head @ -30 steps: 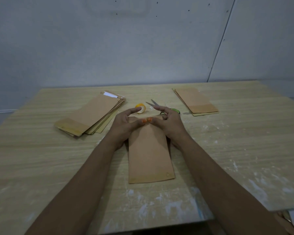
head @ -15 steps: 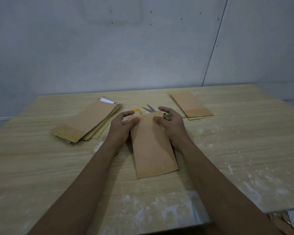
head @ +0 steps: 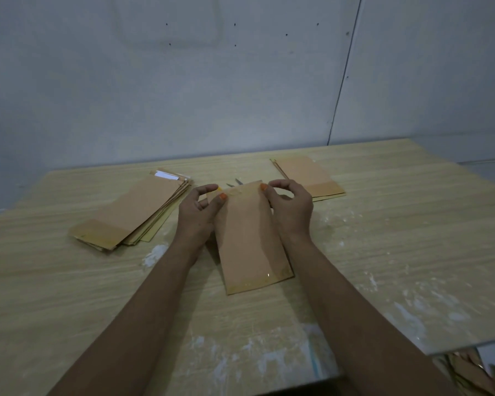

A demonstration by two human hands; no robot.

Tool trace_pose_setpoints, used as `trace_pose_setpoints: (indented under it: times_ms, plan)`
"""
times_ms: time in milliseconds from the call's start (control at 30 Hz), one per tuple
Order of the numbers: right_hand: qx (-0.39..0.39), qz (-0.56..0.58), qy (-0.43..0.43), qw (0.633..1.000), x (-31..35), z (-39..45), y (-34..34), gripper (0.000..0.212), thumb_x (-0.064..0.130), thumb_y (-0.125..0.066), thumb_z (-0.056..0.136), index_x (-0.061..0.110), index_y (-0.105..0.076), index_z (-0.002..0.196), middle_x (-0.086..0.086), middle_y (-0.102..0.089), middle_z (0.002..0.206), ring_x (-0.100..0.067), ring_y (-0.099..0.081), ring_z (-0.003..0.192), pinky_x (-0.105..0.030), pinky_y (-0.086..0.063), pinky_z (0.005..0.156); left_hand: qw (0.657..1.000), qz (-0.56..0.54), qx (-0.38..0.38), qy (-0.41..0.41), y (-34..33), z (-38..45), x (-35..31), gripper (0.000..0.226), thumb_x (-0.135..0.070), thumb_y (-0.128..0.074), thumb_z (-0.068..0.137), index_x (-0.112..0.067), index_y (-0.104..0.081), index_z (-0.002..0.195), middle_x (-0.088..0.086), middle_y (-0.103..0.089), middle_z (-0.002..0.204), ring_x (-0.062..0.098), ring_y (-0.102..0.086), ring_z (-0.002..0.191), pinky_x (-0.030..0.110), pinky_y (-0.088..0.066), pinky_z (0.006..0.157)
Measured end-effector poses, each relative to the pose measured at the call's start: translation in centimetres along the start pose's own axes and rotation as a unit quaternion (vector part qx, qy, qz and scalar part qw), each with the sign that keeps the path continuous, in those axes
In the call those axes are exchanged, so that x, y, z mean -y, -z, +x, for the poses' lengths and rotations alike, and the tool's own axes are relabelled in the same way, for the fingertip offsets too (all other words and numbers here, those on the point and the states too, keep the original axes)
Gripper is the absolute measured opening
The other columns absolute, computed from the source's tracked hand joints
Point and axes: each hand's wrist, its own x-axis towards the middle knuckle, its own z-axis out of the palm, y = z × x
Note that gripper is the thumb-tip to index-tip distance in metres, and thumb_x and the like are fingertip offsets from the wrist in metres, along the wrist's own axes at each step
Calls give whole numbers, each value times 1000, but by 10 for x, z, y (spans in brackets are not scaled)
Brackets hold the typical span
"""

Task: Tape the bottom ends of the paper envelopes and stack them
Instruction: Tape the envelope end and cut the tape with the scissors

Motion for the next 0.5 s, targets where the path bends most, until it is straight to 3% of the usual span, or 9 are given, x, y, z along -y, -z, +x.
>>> trace_pose_setpoints:
  times_ms: [167, 233, 333, 500]
  plan:
    - [0, -15, 5, 1000, 1, 1, -2, 10, 12, -79, 81, 21, -74, 81, -3, -70, 86, -13, -66, 84, -19, -53, 74, 1000, -13, 4, 0, -2, -1, -3, 30, -9, -67, 93, -7, -60, 122, 1, -75, 79, 7, -65, 65, 23, -54, 58]
    - [6, -13, -12, 1000, 4, 2, -1, 3, 12, -78, 82, 13, -76, 84, -2, -70, 84, -9, -64, 80, -12, -48, 70, 1000, -8, 4, -3, -3, -1, -3, 30, -9, -67, 93, -7, -59, 122, -1, -74, 77, 5, -65, 63, 22, -52, 56]
    - [14, 10, -54, 998, 5, 4, 0, 10, 11, -75, 85, 3, -77, 90, -4, -71, 84, 0, -62, 73, -4, -42, 63, 1000, -8, 4, -10, -8, -1, -4, 30, -7, -65, 94, -4, -58, 123, -2, -72, 72, 3, -62, 59, 18, -49, 52]
    - [22, 9, -71, 997, 5, 15, 9, 18, 25, -74, 88, 8, -78, 92, -5, -73, 96, -9, -64, 86, -14, -46, 69, 1000, 12, -2, -25, -26, 7, -8, 31, -6, -66, 93, -1, -59, 123, 8, -69, 79, 1, -61, 57, 15, -46, 52]
